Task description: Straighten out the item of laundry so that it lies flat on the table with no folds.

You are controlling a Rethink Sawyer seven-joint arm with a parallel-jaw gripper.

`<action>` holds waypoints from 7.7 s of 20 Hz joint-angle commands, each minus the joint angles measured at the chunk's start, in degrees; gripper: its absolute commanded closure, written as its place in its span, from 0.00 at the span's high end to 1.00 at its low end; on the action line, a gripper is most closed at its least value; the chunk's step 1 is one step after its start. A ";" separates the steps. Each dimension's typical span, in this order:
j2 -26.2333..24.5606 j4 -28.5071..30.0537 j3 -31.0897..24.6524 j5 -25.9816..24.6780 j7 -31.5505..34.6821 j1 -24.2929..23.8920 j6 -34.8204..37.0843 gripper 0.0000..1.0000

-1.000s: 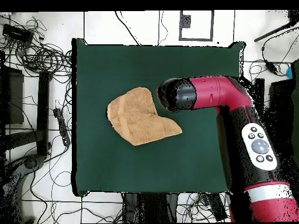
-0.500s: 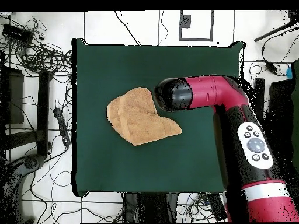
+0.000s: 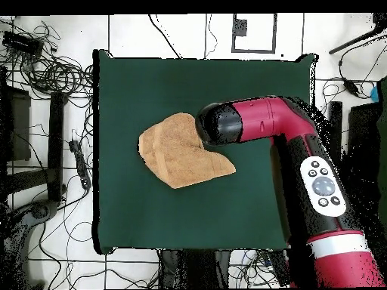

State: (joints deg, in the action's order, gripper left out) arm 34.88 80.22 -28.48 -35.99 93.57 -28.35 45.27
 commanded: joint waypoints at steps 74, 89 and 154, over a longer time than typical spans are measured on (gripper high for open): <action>-7.26 8.47 11.15 9.31 8.80 9.58 -3.94 1.00; -9.53 7.80 11.14 13.81 2.77 9.55 5.95 1.00; -13.74 5.00 23.88 18.50 24.79 20.51 -27.03 0.00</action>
State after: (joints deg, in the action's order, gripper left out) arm 24.02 87.34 -3.06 -18.67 109.65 -9.69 23.81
